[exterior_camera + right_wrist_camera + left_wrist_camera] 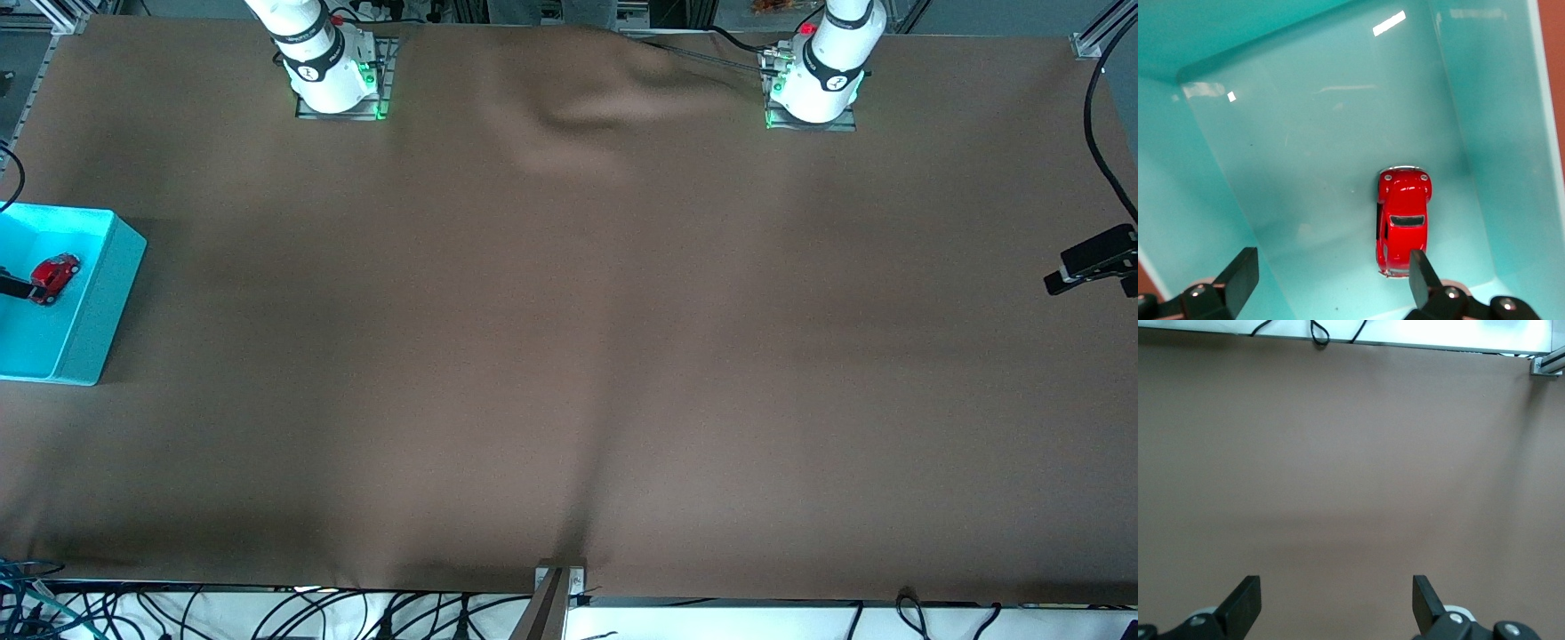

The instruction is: Wind red beetle toy and store in blue box

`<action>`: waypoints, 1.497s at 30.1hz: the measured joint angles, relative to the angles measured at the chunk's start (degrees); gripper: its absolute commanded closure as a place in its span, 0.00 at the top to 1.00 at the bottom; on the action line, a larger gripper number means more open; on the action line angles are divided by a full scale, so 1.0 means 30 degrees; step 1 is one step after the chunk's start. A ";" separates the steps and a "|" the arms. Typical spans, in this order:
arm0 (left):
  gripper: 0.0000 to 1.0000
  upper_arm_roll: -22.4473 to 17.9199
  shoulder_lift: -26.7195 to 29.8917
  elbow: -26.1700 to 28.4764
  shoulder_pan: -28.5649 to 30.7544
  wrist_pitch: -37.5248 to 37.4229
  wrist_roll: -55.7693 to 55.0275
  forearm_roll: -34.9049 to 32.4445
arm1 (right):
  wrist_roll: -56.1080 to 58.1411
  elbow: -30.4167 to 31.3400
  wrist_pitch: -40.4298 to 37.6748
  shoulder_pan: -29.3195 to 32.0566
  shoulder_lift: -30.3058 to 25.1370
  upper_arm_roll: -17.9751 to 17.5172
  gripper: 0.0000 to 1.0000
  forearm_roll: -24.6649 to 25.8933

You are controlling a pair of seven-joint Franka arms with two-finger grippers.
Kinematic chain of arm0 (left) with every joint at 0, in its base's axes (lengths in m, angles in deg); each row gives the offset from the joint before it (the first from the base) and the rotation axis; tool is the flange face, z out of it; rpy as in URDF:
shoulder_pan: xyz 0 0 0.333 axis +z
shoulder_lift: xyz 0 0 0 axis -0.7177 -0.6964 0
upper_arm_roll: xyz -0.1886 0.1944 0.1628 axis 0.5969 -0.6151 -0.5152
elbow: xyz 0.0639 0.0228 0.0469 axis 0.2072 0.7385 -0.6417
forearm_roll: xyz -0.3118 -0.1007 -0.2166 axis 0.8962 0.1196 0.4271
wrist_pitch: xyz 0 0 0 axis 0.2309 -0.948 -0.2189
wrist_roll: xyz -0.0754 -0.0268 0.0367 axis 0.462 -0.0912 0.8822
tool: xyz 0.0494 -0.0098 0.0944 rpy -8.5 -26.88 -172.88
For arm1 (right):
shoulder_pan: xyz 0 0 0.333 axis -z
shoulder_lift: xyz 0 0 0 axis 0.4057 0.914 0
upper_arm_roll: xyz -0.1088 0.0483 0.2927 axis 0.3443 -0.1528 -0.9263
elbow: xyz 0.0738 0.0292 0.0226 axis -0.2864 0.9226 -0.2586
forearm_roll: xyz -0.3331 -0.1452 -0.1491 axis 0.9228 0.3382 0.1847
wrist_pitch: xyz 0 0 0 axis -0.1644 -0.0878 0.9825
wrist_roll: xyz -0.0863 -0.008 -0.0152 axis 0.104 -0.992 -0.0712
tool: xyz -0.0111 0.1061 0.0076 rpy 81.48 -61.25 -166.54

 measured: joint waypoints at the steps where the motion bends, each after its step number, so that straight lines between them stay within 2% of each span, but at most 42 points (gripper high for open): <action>1: 1.00 0.0035 -0.0037 0.0001 -0.0194 0.0000 -0.0002 -0.0038 | 0.0000 -0.0010 -0.0194 -0.0037 -0.0145 -0.0015 1.00 0.0047; 8: 1.00 0.0240 -0.0129 -0.0003 -0.1247 -0.0005 -0.0007 -0.1273 | -0.0001 -0.0049 -0.1290 -0.0211 -0.1236 -0.0305 1.00 0.0616; 14: 1.00 0.0533 -0.0074 -0.0037 -0.1292 -0.0804 0.0019 -0.2179 | -0.0007 -0.0082 -0.2572 -0.0398 -0.2324 -0.0680 1.00 0.0795; 16: 1.00 0.1180 -0.0045 -0.0086 -0.0914 -0.1040 0.0019 -0.2626 | -0.0007 -0.0094 -0.3041 -0.0505 -0.2680 -0.0753 1.00 0.0888; 21: 1.00 0.4942 -0.0188 -0.0216 0.1368 -0.1306 0.0003 -0.5006 | -0.0011 -0.0139 -0.4797 -0.1007 -0.3858 -0.0835 1.00 0.0996; 24: 1.00 0.5935 -0.0459 -0.0465 0.1550 -0.1406 -0.0021 -0.6135 | -0.0016 -0.0184 -0.5919 -0.1421 -0.4633 -0.0859 1.00 0.1000; 28: 1.00 0.5815 -0.0752 -0.0994 0.0974 -0.2049 -0.0468 -0.6426 | -0.0116 -0.0210 -0.7393 -0.2047 -0.5707 -0.0906 1.00 0.1001; 38: 1.00 0.4200 -0.0843 -0.2255 0.0635 -0.3682 -0.1096 -0.5131 | -0.0202 -0.0187 -0.9237 -0.3291 -0.7947 -0.0954 1.00 0.1001; 45: 1.00 0.4192 -0.1331 -0.2880 0.0488 -0.4276 -0.1104 -0.5105 | -0.0211 -0.0163 -1.0035 -0.3906 -0.8765 -0.0969 1.00 0.0999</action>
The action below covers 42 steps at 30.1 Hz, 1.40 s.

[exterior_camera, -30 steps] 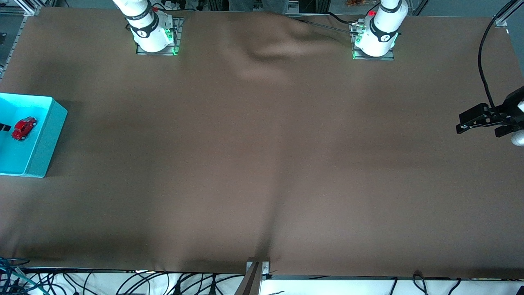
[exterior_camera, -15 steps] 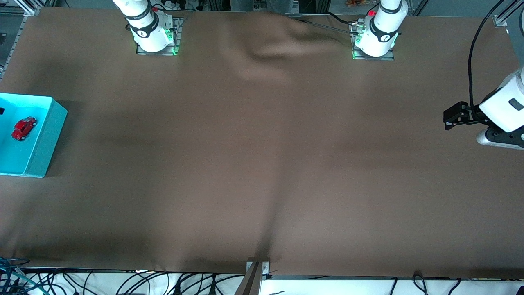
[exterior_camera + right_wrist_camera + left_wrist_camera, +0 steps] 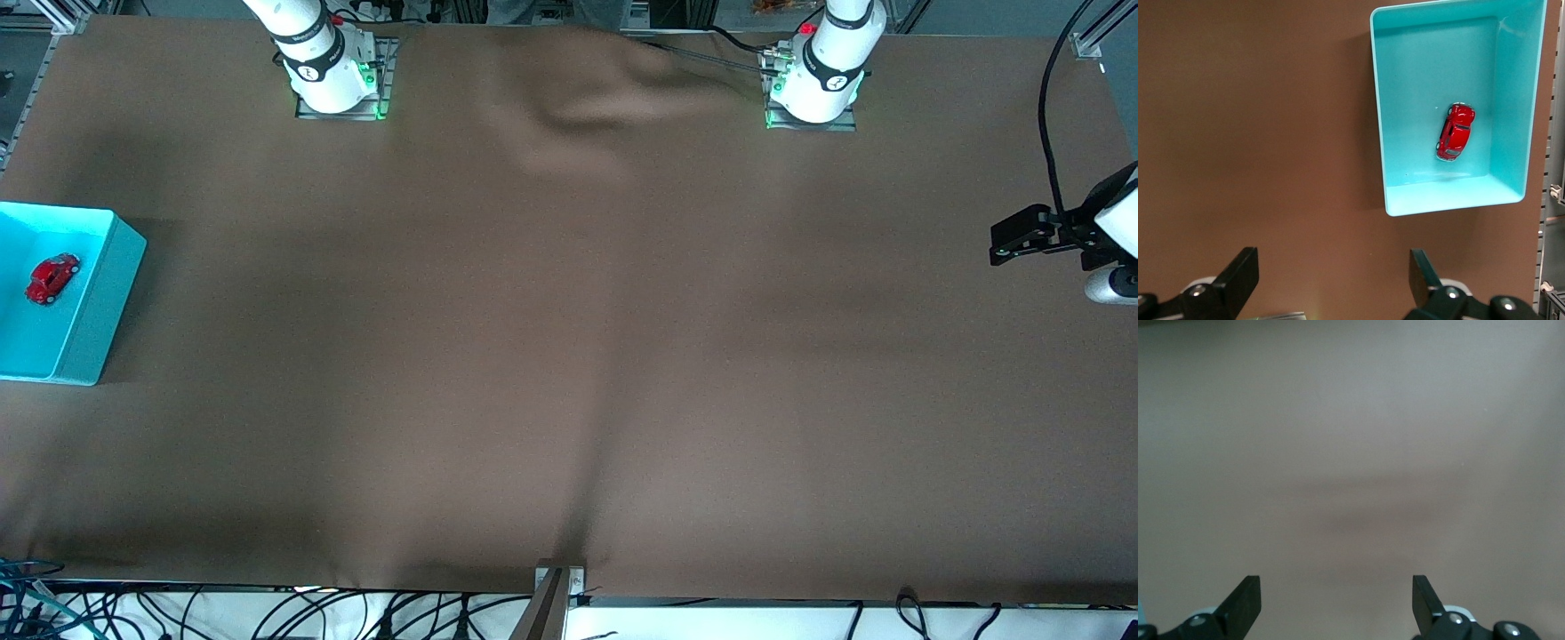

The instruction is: Wind red beetle toy and store in blue box

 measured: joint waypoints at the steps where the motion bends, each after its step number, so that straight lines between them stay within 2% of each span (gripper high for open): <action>1: 1.00 0.0001 -0.0250 -0.0332 -0.0031 -0.0223 0.0000 0.0000 | -0.0017 0.0026 -0.0134 -0.0107 -0.0132 -0.0004 1.00 -0.0001; 7: 1.00 0.0000 -0.1571 -0.2154 -0.0093 -0.1129 0.0000 0.0009 | -0.0446 0.0243 -0.1134 -0.0997 -0.0960 -0.0006 1.00 -0.0004; 12: 1.00 -0.0006 -0.1973 -0.2708 -0.0057 -0.1277 0.0000 0.0012 | -0.0905 0.0388 -0.1984 -0.2148 -0.1448 0.0139 1.00 -0.0005; 21: 1.00 -0.0074 -0.1524 -0.3039 0.0036 -0.1136 0.0000 0.0217 | -0.1690 0.0429 -0.2312 -0.5527 -0.1853 0.2370 1.00 -0.0248; 42: 1.00 -0.0082 0.2271 0.1043 -0.0144 -0.0149 0.0001 0.0426 | -0.7571 0.0545 -0.2408 -1.0358 -0.2397 0.2651 1.00 -0.0892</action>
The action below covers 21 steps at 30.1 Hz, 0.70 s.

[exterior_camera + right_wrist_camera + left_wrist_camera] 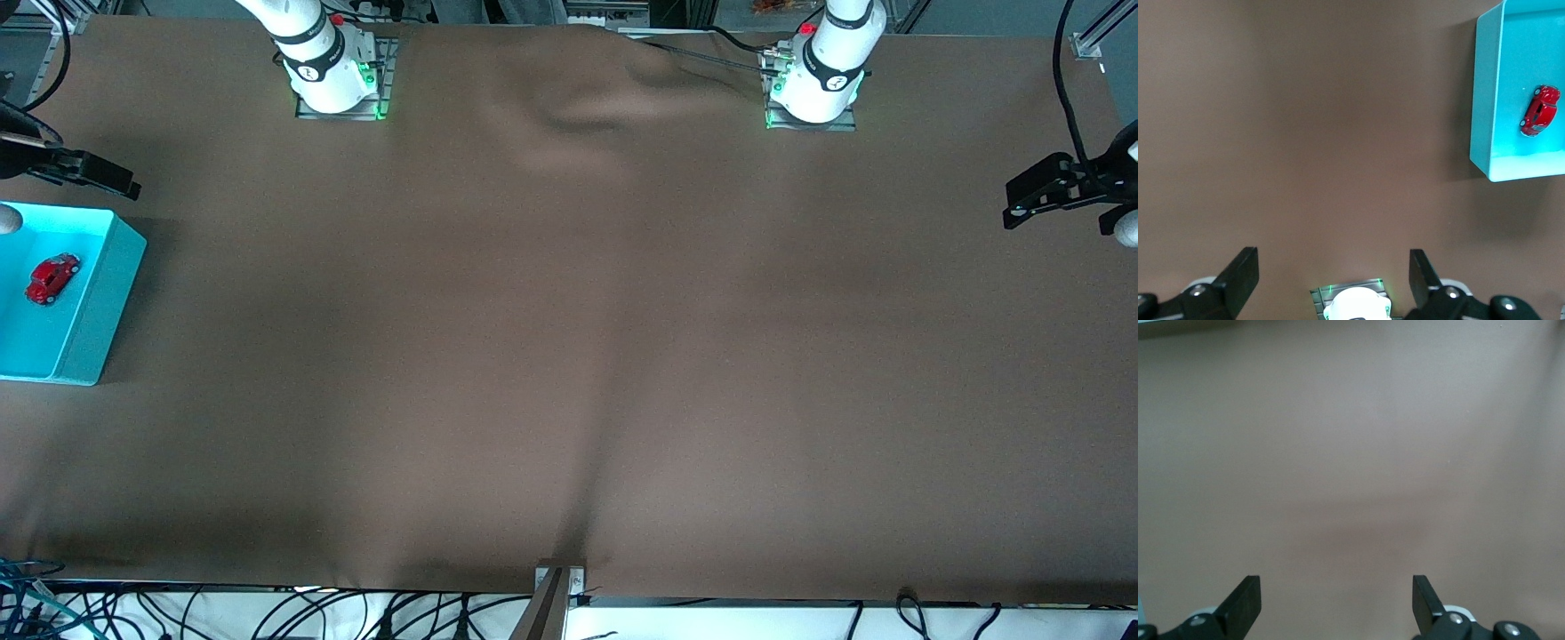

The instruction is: Wind red beetle toy and store in blue box

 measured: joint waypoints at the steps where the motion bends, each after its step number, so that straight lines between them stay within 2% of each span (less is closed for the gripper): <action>1: 1.00 0.0001 0.0115 0.0118 -0.0003 0.0000 0.0000 0.0001 | -0.0196 0.0000 0.0000 -0.0203 -0.0002 -0.0002 1.00 -0.0010; 10: 1.00 0.0013 0.0401 0.0670 -0.0024 0.0053 0.0000 0.0057 | -0.1348 0.0001 0.0023 -0.1590 -0.0013 0.0002 1.00 -0.0129; 21: 1.00 0.0014 0.0506 0.1114 -0.0026 0.0078 0.0000 0.0257 | -0.1344 0.0011 0.0078 -0.1790 0.0098 -0.0014 1.00 -0.0805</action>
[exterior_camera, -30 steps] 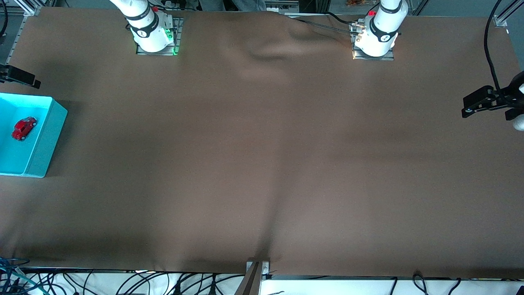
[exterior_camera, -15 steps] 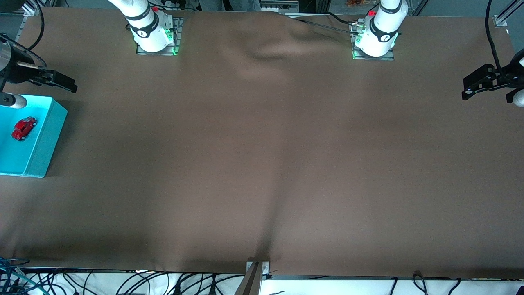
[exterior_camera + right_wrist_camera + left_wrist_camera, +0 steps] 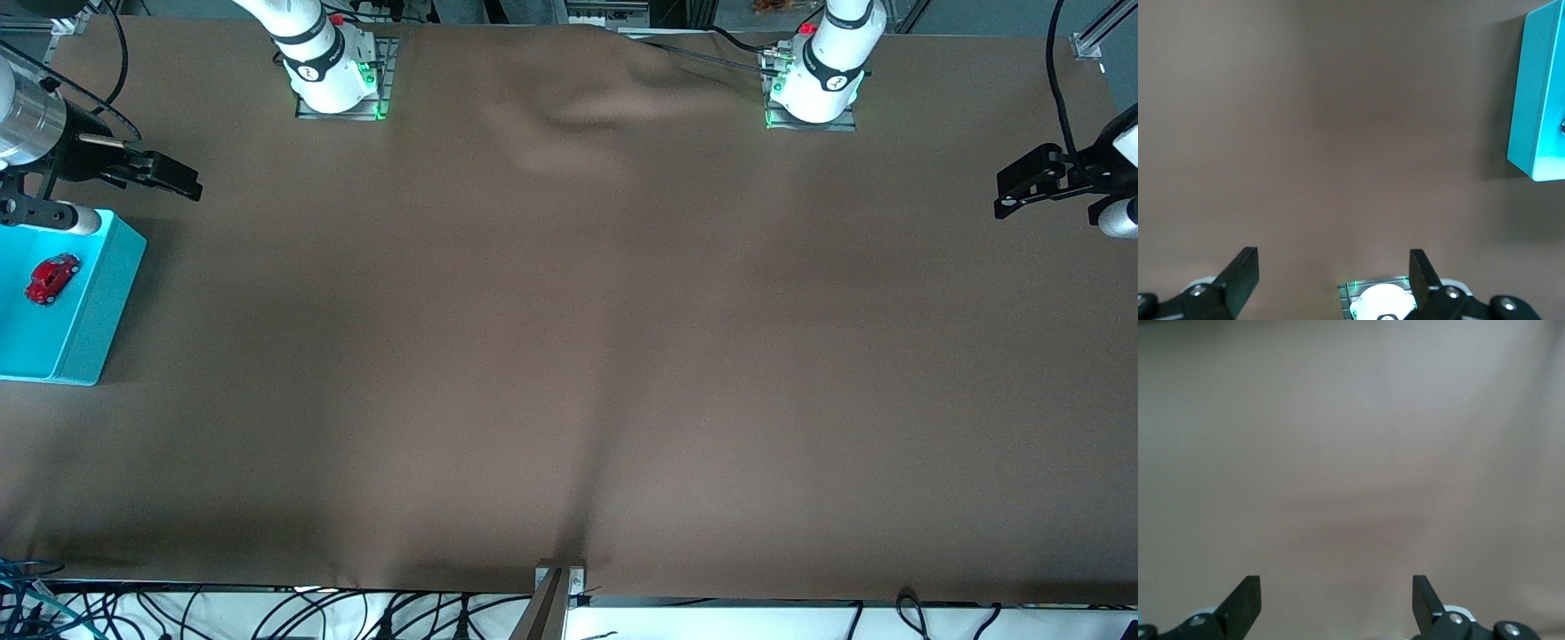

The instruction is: Wind red beetle toy and store in blue box

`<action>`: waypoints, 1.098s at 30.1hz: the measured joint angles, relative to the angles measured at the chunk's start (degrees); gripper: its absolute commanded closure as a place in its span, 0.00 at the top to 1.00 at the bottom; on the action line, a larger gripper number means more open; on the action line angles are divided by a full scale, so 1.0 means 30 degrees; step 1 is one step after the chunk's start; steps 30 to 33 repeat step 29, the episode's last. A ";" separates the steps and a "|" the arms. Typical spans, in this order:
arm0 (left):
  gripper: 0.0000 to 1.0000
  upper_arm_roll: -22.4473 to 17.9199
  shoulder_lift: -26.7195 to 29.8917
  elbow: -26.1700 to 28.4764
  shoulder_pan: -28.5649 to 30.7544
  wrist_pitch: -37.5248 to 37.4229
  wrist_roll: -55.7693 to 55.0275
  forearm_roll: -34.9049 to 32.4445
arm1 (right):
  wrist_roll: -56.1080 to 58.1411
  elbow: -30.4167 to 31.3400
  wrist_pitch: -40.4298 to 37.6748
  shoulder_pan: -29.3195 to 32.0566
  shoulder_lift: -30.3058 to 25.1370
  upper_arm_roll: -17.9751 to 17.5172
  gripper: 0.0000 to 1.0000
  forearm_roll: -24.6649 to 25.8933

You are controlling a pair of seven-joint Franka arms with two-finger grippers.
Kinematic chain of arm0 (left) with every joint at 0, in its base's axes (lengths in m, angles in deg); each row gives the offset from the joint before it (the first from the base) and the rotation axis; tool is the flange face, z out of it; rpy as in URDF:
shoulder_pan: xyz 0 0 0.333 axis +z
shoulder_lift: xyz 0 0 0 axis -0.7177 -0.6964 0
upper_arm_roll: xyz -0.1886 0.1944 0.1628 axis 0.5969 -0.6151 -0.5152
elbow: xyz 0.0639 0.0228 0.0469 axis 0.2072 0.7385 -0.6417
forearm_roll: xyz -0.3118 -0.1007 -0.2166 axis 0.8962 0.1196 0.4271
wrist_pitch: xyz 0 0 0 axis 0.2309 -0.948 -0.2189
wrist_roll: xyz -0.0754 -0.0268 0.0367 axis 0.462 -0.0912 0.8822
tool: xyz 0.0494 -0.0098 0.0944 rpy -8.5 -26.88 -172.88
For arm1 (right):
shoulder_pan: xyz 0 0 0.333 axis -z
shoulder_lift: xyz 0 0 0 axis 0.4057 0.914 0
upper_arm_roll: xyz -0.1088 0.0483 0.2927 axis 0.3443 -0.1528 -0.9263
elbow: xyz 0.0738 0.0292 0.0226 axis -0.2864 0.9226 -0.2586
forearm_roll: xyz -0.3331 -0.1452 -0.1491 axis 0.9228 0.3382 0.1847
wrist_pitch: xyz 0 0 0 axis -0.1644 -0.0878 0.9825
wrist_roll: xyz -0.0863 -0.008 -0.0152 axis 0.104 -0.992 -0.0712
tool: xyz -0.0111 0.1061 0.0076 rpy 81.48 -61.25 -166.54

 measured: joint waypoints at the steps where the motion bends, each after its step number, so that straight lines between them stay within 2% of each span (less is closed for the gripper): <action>1: 1.00 0.0000 0.0031 0.0078 -0.0001 0.0001 0.0000 0.0069 | 0.0003 0.0001 0.0022 0.0065 0.0021 -0.0053 1.00 -0.0001; 10: 1.00 -0.0006 0.0353 0.0647 0.0000 0.0047 0.0000 0.0168 | 0.0171 0.0000 0.0148 0.2116 0.0078 -0.1686 1.00 -0.0019; 33: 1.00 -0.0030 0.0359 0.0741 0.0015 0.0112 -0.0009 0.0171 | 0.2094 0.0000 0.0101 0.2406 0.0147 -0.1823 1.00 -0.0024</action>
